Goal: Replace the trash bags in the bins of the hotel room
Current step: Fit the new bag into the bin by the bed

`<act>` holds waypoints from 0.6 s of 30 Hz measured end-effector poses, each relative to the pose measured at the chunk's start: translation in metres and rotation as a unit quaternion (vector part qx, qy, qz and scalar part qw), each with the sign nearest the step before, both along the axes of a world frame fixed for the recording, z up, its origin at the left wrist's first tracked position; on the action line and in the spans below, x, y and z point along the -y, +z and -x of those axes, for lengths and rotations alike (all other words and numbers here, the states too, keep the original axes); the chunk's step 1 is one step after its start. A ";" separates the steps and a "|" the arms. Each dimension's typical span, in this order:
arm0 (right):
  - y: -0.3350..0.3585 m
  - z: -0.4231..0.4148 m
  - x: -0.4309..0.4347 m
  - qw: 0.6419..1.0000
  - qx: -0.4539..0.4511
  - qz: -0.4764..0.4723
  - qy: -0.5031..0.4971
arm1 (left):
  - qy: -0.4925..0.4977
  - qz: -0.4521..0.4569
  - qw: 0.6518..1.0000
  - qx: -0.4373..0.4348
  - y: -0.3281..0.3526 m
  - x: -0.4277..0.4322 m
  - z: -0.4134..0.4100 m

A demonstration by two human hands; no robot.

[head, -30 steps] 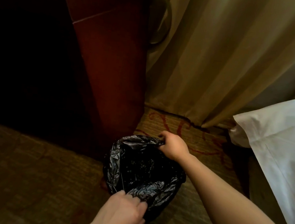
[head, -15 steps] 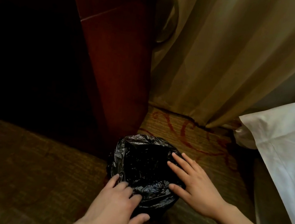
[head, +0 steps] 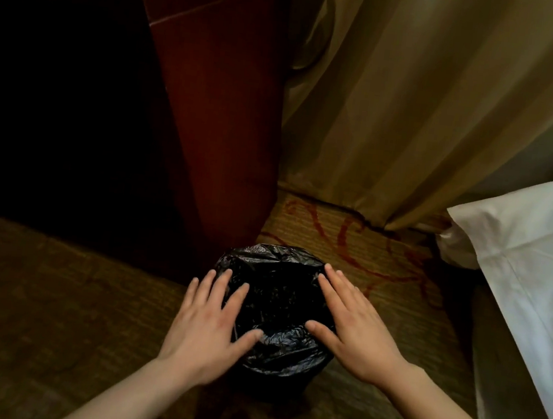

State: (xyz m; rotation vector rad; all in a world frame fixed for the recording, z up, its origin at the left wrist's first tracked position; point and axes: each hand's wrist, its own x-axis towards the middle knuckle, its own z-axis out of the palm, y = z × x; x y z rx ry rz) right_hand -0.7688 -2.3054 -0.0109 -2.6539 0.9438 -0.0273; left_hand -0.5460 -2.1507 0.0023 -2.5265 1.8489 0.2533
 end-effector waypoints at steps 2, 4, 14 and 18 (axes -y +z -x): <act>-0.002 0.000 0.000 1.000 0.005 0.001 0.003 | 0.015 0.039 0.999 0.008 0.002 0.005 0.000; -0.004 0.001 0.000 1.000 0.013 -0.003 0.000 | 0.020 0.067 0.998 0.000 0.001 0.010 0.002; 0.002 -0.002 -0.001 1.000 0.017 -0.009 -0.015 | 0.045 0.034 0.997 -0.042 -0.006 0.023 0.007; 0.014 -0.018 -0.002 0.999 0.021 0.016 -0.031 | 0.043 0.053 0.997 -0.027 0.002 0.027 0.009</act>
